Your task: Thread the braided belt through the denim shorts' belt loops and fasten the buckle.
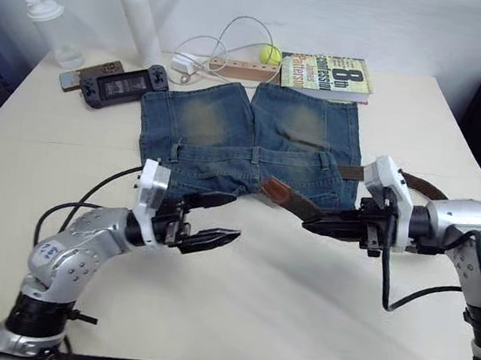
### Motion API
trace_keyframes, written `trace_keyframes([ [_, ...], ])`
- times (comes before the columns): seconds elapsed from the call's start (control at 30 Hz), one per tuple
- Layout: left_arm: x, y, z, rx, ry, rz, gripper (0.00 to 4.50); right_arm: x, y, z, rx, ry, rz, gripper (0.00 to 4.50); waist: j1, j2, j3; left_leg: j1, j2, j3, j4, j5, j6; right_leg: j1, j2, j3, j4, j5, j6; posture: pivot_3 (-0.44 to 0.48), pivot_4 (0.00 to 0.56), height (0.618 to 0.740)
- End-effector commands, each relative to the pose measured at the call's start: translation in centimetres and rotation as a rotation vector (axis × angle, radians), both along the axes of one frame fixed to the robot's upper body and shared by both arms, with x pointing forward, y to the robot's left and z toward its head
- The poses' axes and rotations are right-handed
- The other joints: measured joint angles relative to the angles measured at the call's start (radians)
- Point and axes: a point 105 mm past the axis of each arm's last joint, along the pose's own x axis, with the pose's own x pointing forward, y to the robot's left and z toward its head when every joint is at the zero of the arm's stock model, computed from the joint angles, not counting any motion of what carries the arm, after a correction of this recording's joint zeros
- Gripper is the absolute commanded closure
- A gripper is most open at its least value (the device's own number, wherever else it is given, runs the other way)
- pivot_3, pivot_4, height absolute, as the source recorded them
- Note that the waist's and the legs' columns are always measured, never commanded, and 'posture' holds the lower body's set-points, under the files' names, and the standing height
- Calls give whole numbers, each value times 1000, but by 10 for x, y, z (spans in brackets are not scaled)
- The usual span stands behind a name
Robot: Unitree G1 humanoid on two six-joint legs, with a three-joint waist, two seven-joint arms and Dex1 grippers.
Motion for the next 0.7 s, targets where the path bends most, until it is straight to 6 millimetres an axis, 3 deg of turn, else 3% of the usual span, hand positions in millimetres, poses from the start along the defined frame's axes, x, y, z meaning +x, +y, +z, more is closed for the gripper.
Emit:
trace_keyframes([
  [0.03,-4,-19,7,-47,19,-58,0,-7,5,8,33,-16,-1,4440,3,0,0,0,0,0,0,0,0,0,0,0,0,0,0,0,150,740],
  [0.17,-5,-31,14,-93,30,-104,0,-8,3,4,17,-15,-25,4440,5,0,0,0,0,0,2,0,0,-1,0,0,1,0,0,0,150,740],
  [0.23,-5,-36,16,-109,34,-119,530,-8,1,1,9,-18,-42,4500,5,0,0,0,0,0,3,0,0,-1,0,0,2,0,0,0,150,740],
  [0.33,-5,-38,19,-136,44,-144,1651,-9,-2,-1,12,-15,-65,4500,2,0,0,0,0,1,3,0,0,-1,0,0,2,0,0,0,150,740],
  [0.53,-15,-48,9,-74,49,-233,4348,-14,-2,-4,31,-11,-86,4500,3,-1,0,0,0,1,3,0,0,-1,0,1,3,0,0,0,150,740],
  [0.63,-14,-51,11,-68,43,-256,4472,-13,-6,-9,19,-23,-130,4500,3,-1,0,0,0,1,3,0,0,-1,0,1,3,0,0,0,150,740],
  [0.7,-8,-53,13,-70,45,-250,4500,-14,-15,-10,28,-7,-172,3558,5,-1,0,0,0,1,3,0,0,-1,0,1,3,0,0,0,150,740],
])
